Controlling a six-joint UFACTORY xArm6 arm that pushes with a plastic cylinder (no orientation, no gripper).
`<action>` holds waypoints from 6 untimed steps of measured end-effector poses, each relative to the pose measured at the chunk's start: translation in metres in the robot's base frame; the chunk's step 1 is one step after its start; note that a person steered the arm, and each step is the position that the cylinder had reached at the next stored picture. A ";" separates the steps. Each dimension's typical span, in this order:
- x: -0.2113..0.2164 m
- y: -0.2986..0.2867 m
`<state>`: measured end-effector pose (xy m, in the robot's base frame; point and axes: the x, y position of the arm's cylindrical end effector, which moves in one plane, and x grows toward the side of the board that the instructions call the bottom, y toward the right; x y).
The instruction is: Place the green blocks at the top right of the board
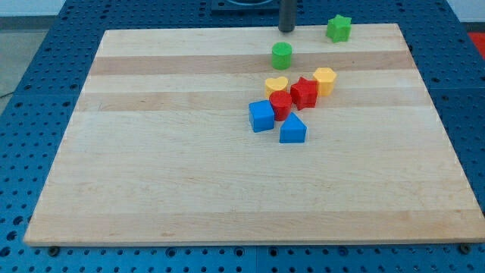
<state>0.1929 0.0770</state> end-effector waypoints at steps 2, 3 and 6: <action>0.000 0.074; 0.000 0.100; 0.001 -0.029</action>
<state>0.1940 0.0475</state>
